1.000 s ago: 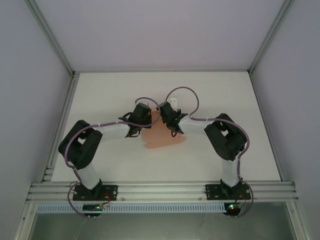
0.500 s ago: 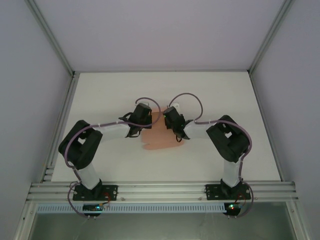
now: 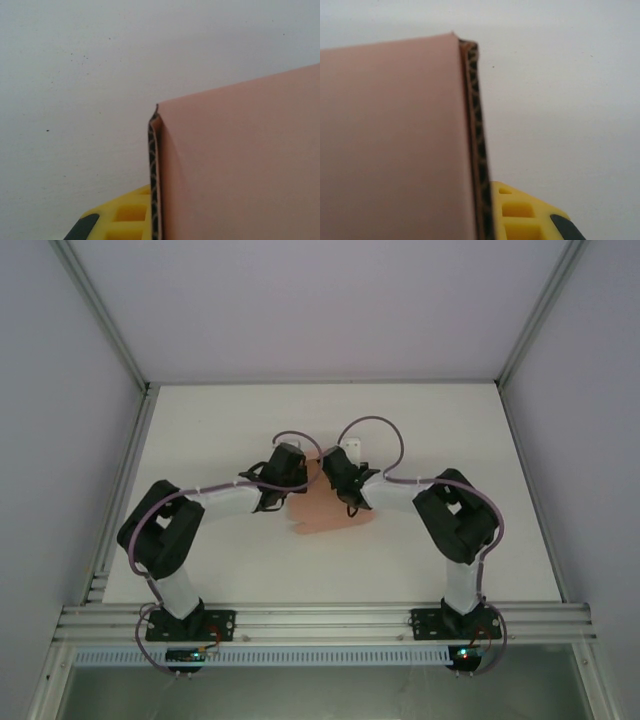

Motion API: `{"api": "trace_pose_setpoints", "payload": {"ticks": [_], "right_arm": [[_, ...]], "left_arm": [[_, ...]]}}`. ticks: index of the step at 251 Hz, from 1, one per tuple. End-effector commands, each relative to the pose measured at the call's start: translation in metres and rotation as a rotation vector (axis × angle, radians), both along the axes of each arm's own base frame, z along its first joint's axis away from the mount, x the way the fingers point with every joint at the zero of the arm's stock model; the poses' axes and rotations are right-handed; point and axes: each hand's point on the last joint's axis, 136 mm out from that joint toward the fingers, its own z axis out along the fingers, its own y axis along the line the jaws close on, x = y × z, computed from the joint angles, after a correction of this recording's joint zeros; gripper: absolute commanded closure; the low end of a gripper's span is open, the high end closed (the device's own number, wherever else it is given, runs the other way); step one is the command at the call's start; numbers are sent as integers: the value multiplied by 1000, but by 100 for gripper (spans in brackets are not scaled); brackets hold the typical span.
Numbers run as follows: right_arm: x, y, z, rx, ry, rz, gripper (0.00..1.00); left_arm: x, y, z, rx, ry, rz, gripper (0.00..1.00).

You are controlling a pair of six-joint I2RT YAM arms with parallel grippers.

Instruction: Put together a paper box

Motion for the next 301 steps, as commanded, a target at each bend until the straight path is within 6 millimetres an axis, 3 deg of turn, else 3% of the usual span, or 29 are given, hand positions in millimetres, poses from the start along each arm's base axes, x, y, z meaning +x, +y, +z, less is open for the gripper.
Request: {"api": "trace_pose_setpoints", "payload": {"ticks": [1,30,61,85,103,121,140,148,163,188,224,261,301], "right_arm": [[-6,-75,-13,-182,-8,-296,100],[-2,-73,-12,-130,-40,-304,100],[3,-43,-11,-8,-40,-142,95],[5,-17,5,104,-90,-2,87],[2,5,25,151,-139,140,70],[-9,29,42,228,-153,294,34],[-24,45,58,305,-150,406,18],[-30,50,66,339,-146,449,3],[-41,55,77,375,-142,505,1],[-54,49,94,392,-156,522,1],[-69,14,121,342,-221,483,1],[-89,-26,121,284,-157,416,1],[-110,-65,119,341,-141,346,1]], "left_arm": [[-3,10,-8,29,40,59,100],[-3,6,-10,23,48,50,100],[-2,4,-12,29,50,49,100],[1,5,-11,38,45,52,100],[3,5,-7,51,35,48,100],[5,5,-1,64,19,38,100],[6,5,7,74,-1,25,100],[7,5,9,80,-10,16,100],[6,6,14,91,-24,4,100],[5,4,28,115,-60,-57,100],[-5,8,51,137,-72,-214,100],[-34,18,64,115,7,-433,100],[-76,26,71,192,97,-618,100]]}}
